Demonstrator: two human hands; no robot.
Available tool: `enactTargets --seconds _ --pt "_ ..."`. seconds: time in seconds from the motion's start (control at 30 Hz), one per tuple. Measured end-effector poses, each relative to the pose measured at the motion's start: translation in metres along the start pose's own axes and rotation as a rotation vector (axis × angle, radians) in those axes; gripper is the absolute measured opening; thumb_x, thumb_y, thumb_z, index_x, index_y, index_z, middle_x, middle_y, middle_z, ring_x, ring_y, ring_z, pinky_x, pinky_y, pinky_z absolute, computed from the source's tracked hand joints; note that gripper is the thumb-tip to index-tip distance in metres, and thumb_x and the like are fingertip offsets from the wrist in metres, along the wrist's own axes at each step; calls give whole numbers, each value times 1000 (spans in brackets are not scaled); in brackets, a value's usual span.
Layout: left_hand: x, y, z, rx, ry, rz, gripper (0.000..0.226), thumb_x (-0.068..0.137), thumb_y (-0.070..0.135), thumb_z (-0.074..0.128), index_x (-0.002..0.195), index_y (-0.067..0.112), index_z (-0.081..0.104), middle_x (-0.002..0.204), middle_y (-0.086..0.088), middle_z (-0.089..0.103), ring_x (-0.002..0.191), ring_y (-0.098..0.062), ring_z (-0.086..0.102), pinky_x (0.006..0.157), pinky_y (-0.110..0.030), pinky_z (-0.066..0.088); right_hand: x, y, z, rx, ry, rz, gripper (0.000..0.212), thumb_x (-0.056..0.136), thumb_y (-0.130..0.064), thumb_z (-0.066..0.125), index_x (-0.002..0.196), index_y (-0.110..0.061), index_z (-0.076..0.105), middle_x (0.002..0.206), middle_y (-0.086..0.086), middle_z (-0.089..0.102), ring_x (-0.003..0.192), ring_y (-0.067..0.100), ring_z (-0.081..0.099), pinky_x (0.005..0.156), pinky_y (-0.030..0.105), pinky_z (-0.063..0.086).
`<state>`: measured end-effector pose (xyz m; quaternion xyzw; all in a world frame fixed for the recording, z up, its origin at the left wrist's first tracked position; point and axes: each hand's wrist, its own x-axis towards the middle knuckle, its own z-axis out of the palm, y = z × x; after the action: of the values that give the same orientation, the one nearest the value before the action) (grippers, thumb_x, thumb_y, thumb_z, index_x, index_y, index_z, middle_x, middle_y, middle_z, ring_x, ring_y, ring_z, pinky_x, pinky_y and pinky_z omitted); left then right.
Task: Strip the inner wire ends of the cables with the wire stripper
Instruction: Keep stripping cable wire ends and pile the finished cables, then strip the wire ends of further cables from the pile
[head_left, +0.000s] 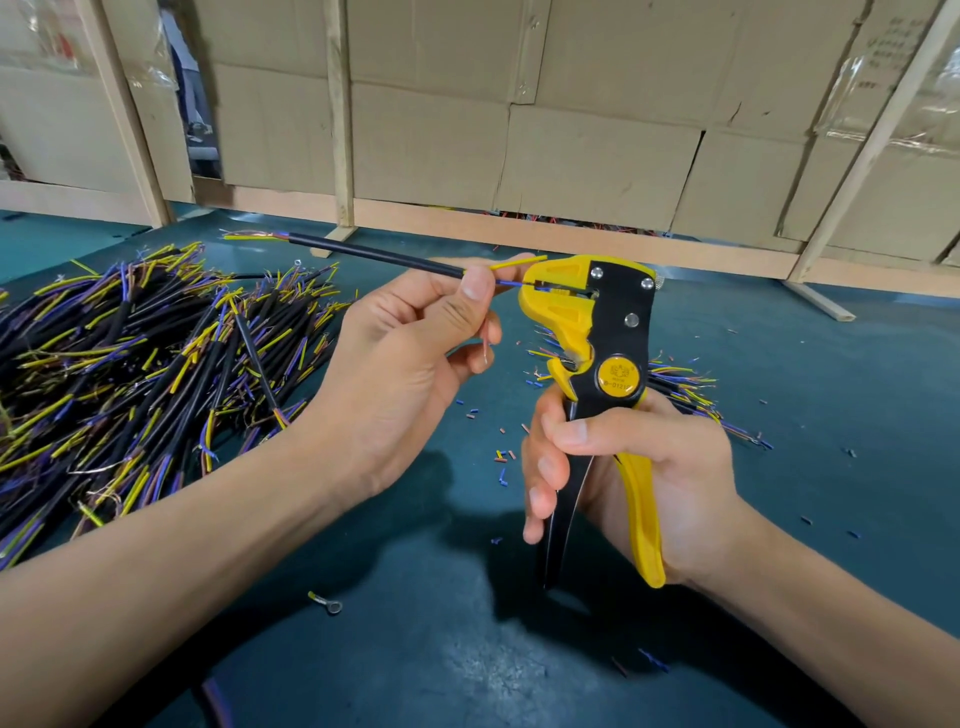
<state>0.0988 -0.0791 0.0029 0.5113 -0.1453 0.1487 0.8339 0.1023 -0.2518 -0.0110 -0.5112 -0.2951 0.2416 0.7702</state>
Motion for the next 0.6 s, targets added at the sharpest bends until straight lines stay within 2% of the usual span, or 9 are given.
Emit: enactTargets --seconds 0.13,0.2,0.3,0.4,0.5,0.6 --pt "0 1 -1 22 -13 12 19 87 18 61 91 1 68 94 -9 70 66 -15 47 65 -28 37 -2 0 1 12 26 9 13 64 -12 60 66 -1 55 54 14 47 45 26 50 45 34 49" --pt "0 1 0 44 -28 29 19 88 18 60 91 0 67 103 -8 73 67 -15 48 66 -28 37 -4 -1 0 37 54 15 9 59 -10 55 63 -3 51 49 12 42 40 22 44 40 27 44" --pt "0 3 1 51 -34 30 20 88 19 60 90 0 65 103 -4 73 67 -12 50 67 -27 38 -4 -3 0 39 55 24 3 60 -5 47 62 -3 46 48 10 40 38 21 40 38 25 40" --pt "1 5 0 89 -38 -2 24 88 22 60 95 -1 65 108 -5 72 68 -12 52 66 -26 36 -2 -7 -4 91 -25 41 14 59 -7 55 67 -4 43 50 9 42 39 20 42 39 24 41" --pt "1 6 -1 145 -27 -49 21 88 26 60 92 8 69 95 2 72 70 -11 57 66 -28 33 -2 -9 -10 102 -87 64 29 61 -13 65 67 -4 38 51 8 45 41 19 44 40 24 43" --pt "1 8 -1 129 -36 -111 20 86 28 60 78 21 77 83 6 71 71 -9 60 67 -30 31 0 -9 -13 127 -132 94 29 62 -14 69 68 -4 42 52 8 46 41 20 45 40 25 43"
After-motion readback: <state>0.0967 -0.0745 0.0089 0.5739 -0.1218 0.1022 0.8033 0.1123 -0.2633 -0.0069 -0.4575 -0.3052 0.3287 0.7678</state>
